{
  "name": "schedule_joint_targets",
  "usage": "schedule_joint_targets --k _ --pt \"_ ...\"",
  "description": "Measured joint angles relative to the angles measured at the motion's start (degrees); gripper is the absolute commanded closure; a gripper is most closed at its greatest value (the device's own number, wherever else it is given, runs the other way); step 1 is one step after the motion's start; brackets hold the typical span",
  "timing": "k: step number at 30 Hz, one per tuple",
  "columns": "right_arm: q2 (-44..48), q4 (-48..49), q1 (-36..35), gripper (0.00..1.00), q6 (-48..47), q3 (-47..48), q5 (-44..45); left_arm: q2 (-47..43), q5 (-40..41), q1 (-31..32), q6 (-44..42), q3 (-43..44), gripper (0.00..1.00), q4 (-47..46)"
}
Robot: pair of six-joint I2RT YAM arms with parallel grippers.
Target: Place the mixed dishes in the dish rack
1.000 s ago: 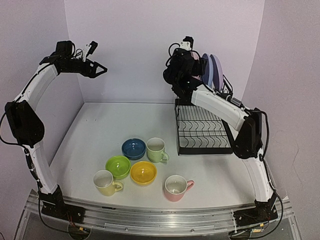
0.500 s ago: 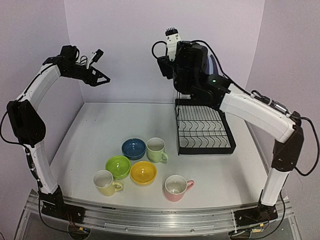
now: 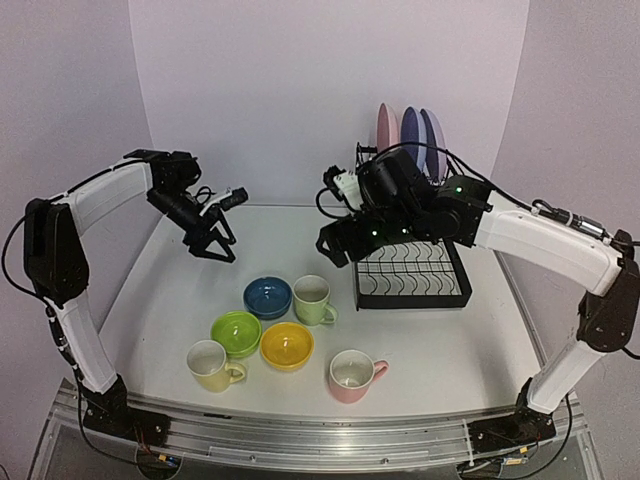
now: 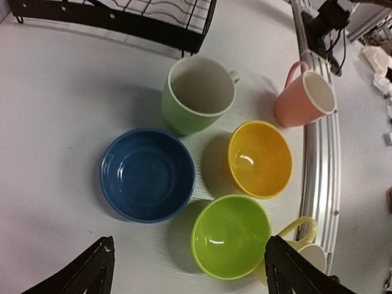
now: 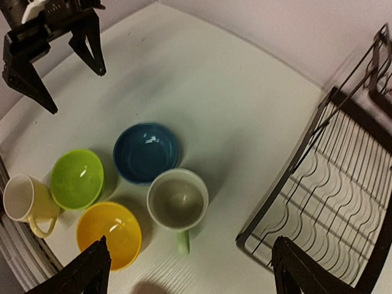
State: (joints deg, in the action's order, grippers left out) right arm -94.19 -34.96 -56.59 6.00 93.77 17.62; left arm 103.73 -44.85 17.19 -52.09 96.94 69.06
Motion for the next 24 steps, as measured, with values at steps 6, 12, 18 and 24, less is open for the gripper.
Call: schedule_joint_targets --k 6,12,18,24 --pt "2.9 -3.65 1.83 0.14 9.54 -8.97 -4.55 -8.76 12.88 7.08 -1.35 -24.16 0.12 -11.76" --pt "5.39 -4.1 2.87 0.18 18.31 -10.33 -4.81 -8.69 21.63 8.91 2.16 -29.07 0.17 -20.76" --pt "5.55 -4.13 2.9 0.24 26.97 -10.33 -5.28 -10.45 23.99 8.96 5.99 -38.88 0.19 -30.94" --pt "5.6 -4.16 2.9 0.25 33.83 -11.12 -6.44 -10.45 26.81 9.29 10.53 -41.9 0.34 -34.04"
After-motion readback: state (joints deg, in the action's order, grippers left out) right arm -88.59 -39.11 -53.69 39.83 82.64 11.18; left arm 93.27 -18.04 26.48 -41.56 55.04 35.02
